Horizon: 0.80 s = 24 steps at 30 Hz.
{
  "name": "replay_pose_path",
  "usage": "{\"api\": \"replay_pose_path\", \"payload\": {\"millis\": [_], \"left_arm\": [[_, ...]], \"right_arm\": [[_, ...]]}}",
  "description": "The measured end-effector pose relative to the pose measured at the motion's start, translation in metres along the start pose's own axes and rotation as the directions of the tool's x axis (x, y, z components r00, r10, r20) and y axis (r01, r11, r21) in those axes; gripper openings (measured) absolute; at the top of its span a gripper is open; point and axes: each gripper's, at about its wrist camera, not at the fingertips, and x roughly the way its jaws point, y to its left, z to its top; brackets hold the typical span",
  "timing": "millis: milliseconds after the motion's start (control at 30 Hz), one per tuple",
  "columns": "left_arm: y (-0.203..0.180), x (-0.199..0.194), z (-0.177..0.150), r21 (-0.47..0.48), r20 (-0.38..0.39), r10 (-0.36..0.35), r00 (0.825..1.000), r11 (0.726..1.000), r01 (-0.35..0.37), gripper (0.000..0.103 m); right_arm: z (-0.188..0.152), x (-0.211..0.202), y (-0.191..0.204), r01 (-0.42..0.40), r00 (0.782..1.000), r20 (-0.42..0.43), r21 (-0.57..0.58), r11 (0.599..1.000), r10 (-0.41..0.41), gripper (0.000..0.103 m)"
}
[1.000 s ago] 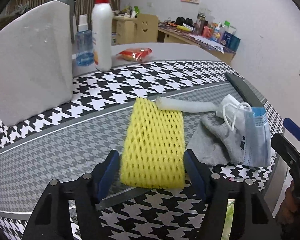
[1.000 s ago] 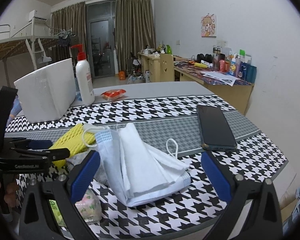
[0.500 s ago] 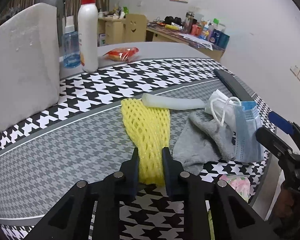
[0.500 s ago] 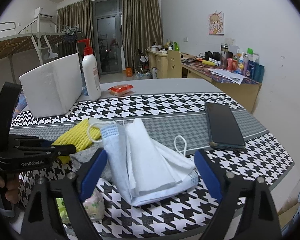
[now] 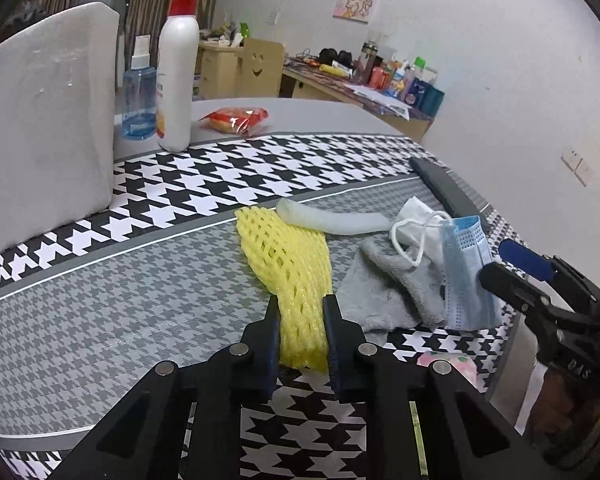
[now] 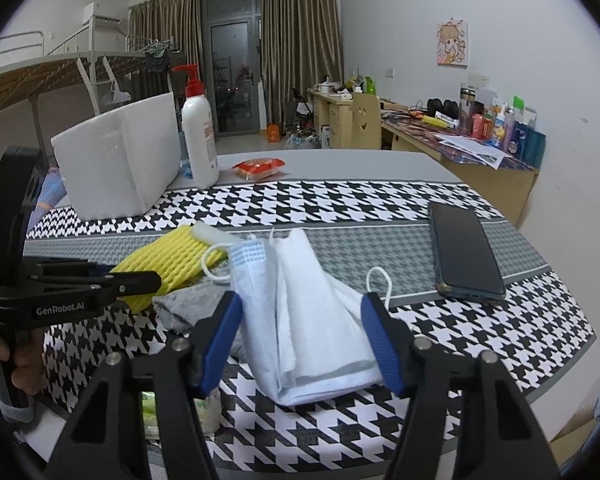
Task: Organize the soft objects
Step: 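Close the left gripper on the yellow net while the right gripper grasps the blue mask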
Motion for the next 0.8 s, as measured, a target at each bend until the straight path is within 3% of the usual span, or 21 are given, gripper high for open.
{"api": "replay_pose_path", "payload": {"millis": [200, 333, 433, 533, 667, 800], "left_arm": [[0.0, -0.01, -0.002, 0.008, 0.037, 0.006, 0.999, 1.0, -0.006, 0.021], [0.001, -0.012, -0.004, 0.009, 0.038, 0.013, 0.999, 1.0, -0.013, 0.021], [0.0, -0.013, -0.004, 0.011, 0.041, 0.015, 0.999, 1.0, -0.016, 0.021], [-0.002, -0.012, -0.003, 0.016, 0.04, 0.018, 0.999, 1.0, -0.019, 0.021], [-0.002, -0.012, -0.003, 0.016, 0.04, 0.019, 0.999, 1.0, -0.02, 0.021], [-0.004, -0.012, -0.003, 0.025, 0.042, 0.017, 0.999, 1.0, -0.018, 0.021]], "right_arm": [[0.005, -0.004, -0.017, 0.026, 1.0, -0.002, 0.037, 0.999, -0.026, 0.067], [0.006, -0.007, -0.025, -0.016, 1.0, 0.003, 0.061, 0.998, 0.016, 0.067], [0.006, -0.003, -0.032, 0.011, 1.0, -0.018, 0.075, 0.997, -0.01, 0.067], [0.006, -0.004, -0.036, -0.011, 1.0, -0.022, 0.083, 0.996, 0.013, 0.067], [0.004, -0.006, -0.026, -0.045, 0.998, -0.034, 0.044, 0.998, 0.047, 0.054], [-0.001, -0.005, -0.012, -0.085, 0.994, -0.062, -0.001, 0.996, 0.085, 0.049]]}}
